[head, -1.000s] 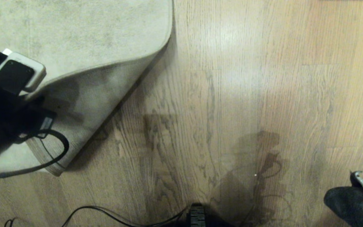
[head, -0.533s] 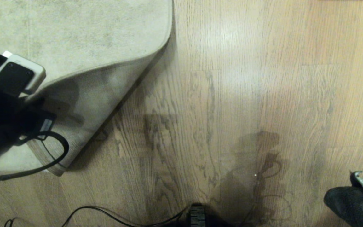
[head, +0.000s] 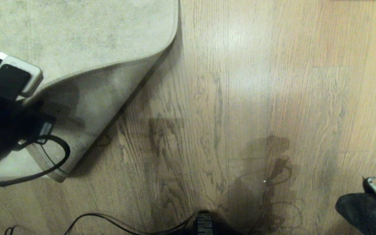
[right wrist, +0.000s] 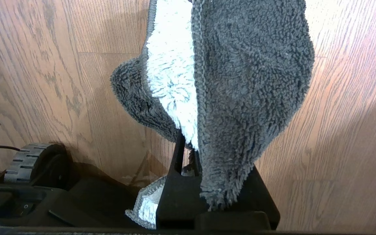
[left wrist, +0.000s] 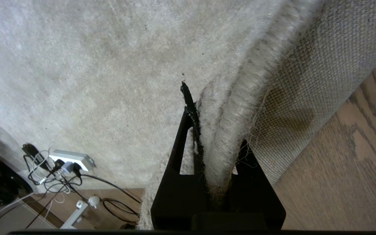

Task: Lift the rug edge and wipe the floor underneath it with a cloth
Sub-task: Wipe the floor under the carpet with a rag

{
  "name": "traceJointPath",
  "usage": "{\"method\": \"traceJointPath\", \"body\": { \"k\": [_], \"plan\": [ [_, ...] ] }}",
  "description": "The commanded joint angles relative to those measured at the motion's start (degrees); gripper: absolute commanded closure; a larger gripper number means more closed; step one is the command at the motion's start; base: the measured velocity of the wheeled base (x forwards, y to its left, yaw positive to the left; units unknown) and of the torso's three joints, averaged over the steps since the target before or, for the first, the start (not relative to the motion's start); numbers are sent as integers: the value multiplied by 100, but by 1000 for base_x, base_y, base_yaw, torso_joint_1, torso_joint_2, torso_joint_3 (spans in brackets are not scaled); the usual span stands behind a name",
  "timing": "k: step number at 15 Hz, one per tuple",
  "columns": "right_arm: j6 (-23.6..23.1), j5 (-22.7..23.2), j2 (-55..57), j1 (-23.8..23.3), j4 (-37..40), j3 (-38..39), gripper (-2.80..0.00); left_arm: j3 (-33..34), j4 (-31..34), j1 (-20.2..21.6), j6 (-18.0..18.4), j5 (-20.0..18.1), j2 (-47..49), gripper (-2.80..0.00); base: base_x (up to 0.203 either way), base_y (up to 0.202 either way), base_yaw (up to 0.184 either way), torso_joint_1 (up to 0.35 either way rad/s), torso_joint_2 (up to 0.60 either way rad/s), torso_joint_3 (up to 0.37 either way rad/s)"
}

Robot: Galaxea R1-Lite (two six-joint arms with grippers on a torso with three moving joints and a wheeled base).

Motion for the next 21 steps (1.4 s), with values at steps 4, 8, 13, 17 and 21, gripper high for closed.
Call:
{"method": "traceJointPath", "body": {
  "k": [4, 8, 13, 17, 21],
  "plan": [
    [-4, 2, 7, 1, -4, 0, 0, 224, -200, 66, 13, -138, 6, 0, 0, 0, 0, 0, 0, 0],
    [-4, 2, 7, 1, -4, 0, 0, 241, -200, 66, -14, -130, 14, 0, 0, 0, 0, 0, 0, 0],
    [-10, 2, 7, 1, -4, 0, 0, 241, -191, 88, -100, -138, 14, 0, 0, 0, 0, 0, 0, 0],
    [-4, 2, 7, 1, -4, 0, 0, 250, -191, 450, -93, -370, 32, 0, 0, 0, 0, 0, 0, 0],
    [5, -6, 7, 1, -13, 0, 0, 382, -200, 497, -92, -420, 41, 0, 0, 0, 0, 0, 0, 0]
  ]
}}
